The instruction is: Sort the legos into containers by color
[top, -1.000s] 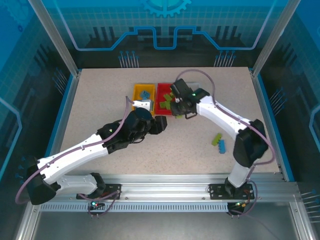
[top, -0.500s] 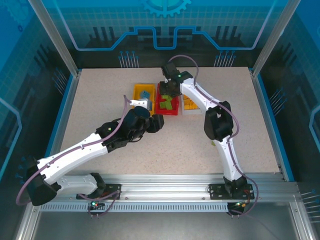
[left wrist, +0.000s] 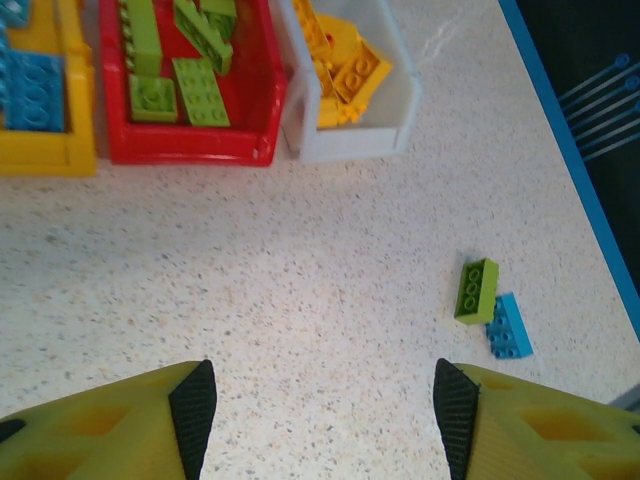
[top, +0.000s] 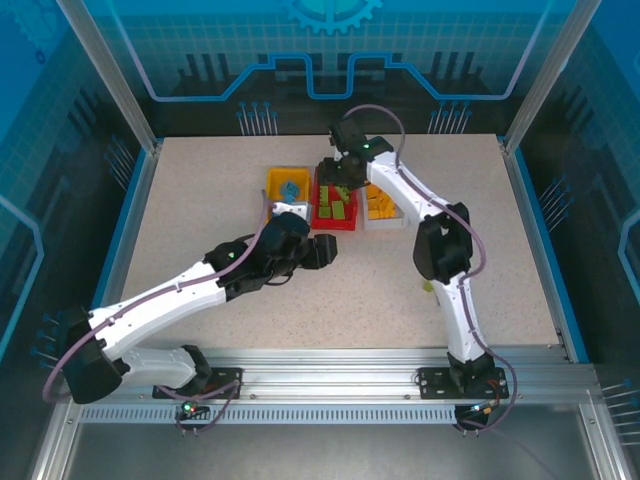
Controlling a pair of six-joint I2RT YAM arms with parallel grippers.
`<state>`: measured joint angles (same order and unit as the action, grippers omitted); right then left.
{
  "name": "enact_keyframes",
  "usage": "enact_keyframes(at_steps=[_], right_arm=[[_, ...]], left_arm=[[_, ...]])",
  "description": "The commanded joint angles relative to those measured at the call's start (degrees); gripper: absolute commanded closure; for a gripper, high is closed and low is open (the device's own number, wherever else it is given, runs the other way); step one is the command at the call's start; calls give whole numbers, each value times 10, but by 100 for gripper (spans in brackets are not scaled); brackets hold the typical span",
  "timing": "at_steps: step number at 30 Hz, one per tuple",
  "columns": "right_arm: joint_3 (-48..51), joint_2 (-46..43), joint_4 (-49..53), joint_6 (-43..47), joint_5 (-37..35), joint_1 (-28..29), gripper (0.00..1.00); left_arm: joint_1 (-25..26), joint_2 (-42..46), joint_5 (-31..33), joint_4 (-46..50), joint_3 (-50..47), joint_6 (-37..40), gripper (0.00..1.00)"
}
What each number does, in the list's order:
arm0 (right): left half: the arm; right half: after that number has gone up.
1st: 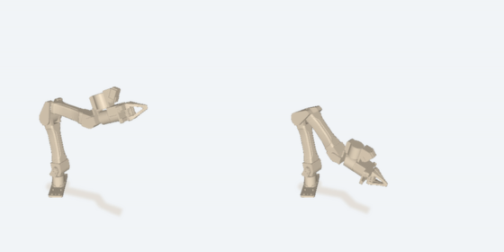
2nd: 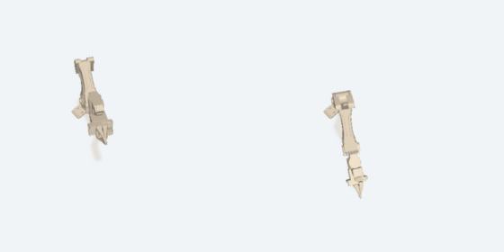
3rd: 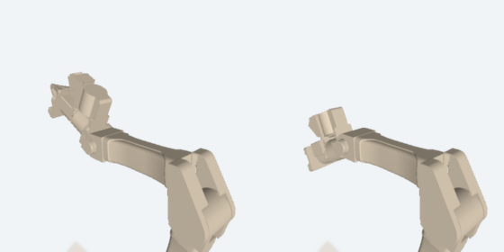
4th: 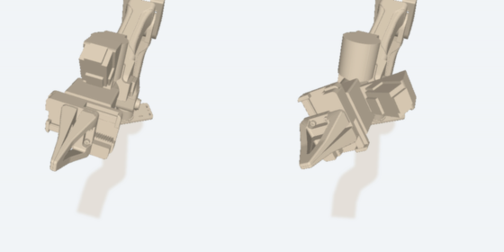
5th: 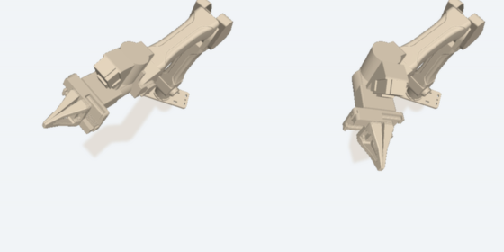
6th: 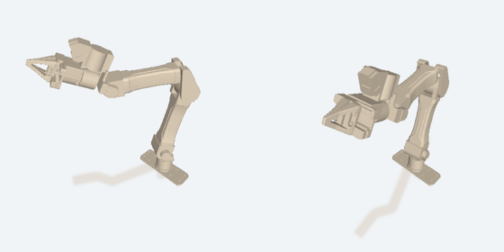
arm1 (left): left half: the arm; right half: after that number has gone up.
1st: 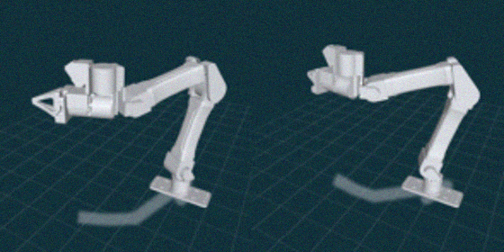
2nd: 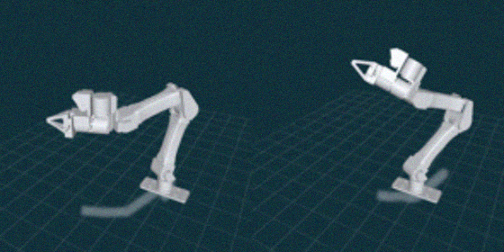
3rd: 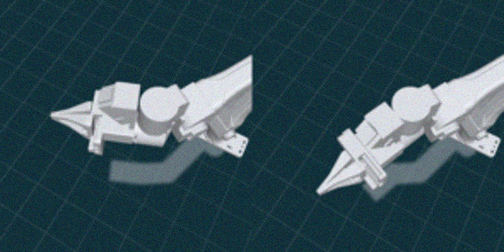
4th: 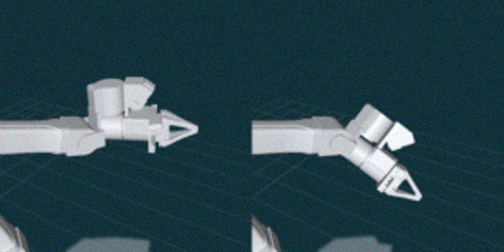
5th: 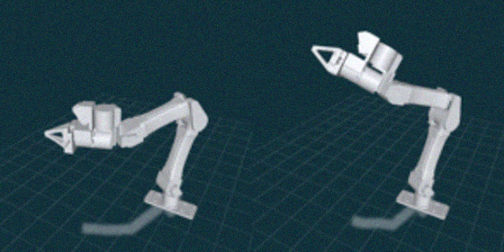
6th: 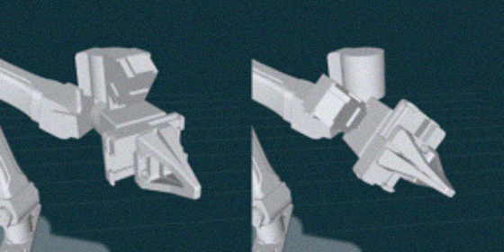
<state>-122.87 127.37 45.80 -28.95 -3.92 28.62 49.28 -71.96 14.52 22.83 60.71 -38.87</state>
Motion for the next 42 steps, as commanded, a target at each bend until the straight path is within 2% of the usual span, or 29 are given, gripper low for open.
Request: enact_keyframes(at_steps=[1,4,9,13,17,24,33,42], right_arm=[[79,-147,-20,-7,-48,8,47],[206,-277,-32,-32,-121,10,47],[412,-502,-3,-80,-224,7,46],[489,-644,63,-107,-265,-5,44],[507,-747,133,-120,-299,-10,42],[488,-804,177,-107,-324,-14,42],[504,-827,185,-116,-316,-16,41],[506,-832,182,-112,-312,-15,41]], left_arm=[[6,-32,-63,-36,20,10,38],[30,-86,-95,-62,45,7,38],[100,-224,-114,-91,137,31,37],[133,-342,-151,-94,223,44,38],[152,-443,-178,-60,320,7,37],[174,-575,-167,-5,465,-77,41],[177,-664,-130,81,583,-113,39],[182,-740,-88,146,684,-113,39]])
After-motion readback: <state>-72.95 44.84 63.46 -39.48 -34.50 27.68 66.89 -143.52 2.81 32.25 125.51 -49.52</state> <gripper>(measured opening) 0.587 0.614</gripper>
